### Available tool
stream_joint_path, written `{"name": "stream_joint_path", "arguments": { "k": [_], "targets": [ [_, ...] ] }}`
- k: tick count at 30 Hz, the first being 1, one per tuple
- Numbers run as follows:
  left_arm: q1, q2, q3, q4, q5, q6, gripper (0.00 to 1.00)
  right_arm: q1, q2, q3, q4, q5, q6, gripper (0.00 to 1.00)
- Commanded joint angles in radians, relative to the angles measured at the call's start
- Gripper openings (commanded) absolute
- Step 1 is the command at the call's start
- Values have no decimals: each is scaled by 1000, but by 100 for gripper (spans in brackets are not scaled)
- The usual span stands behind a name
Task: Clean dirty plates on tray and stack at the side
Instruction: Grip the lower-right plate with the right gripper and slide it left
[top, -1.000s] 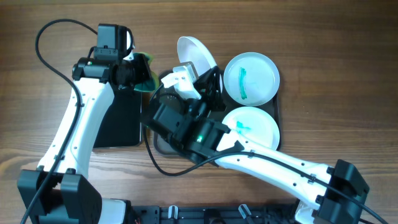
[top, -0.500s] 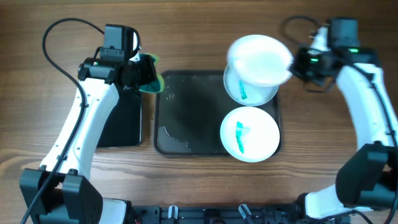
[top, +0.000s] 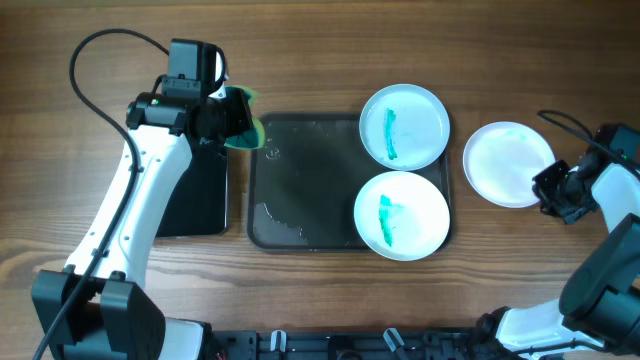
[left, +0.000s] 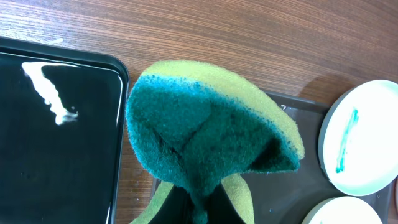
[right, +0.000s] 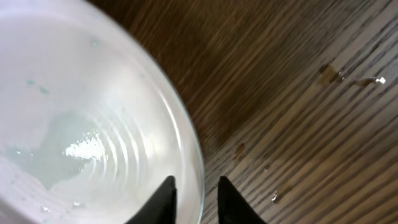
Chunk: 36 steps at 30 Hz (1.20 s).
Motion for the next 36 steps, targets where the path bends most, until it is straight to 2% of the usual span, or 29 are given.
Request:
{"name": "stream_joint_path", "arguments": {
  "k": [1, 5, 6, 8, 10, 13, 17, 22, 26, 28, 32, 33, 36],
  "targets": [
    [-3, 4, 1, 6, 16, -9, 4, 1, -10, 60, -120, -200, -126, 29],
    [-3, 4, 1, 6, 16, -9, 4, 38, -79, 143, -362, -433, -328, 30],
    [-3, 4, 1, 6, 16, -9, 4, 83, -96, 143, -418, -449, -383, 30],
    [-3, 4, 1, 6, 16, -9, 4, 204, -97, 124, -455, -365, -388, 30],
    [-3, 4, 1, 6, 16, -9, 4, 308, -97, 67, -412, -340, -371, 29],
    [-3, 4, 1, 5, 16, -9, 4, 380, -97, -6, -361, -250, -306, 29],
    [-3, 4, 1, 3, 16, -9, 4, 414, -97, -111, -248, -263, -307, 26],
    [-3, 4, 1, 3, 16, -9, 4, 469, -97, -153, -168, -266, -326, 24],
    [-3, 4, 1, 3, 16, -9, 4, 505, -97, -154, -146, -266, -320, 12],
    [-3, 4, 1, 3, 16, -9, 4, 525, -97, -154, -130, -266, -289, 4],
    [-3, 4, 1, 3, 16, -9, 4, 636, -98, -148, -83, -328, -156, 4],
    [-3, 4, 1, 3, 16, -9, 4, 684, -98, -137, -42, -386, -98, 4],
    [-3, 4, 1, 3, 16, -9, 4, 819, -98, -106, 92, -386, 108, 4]
  ]
}}
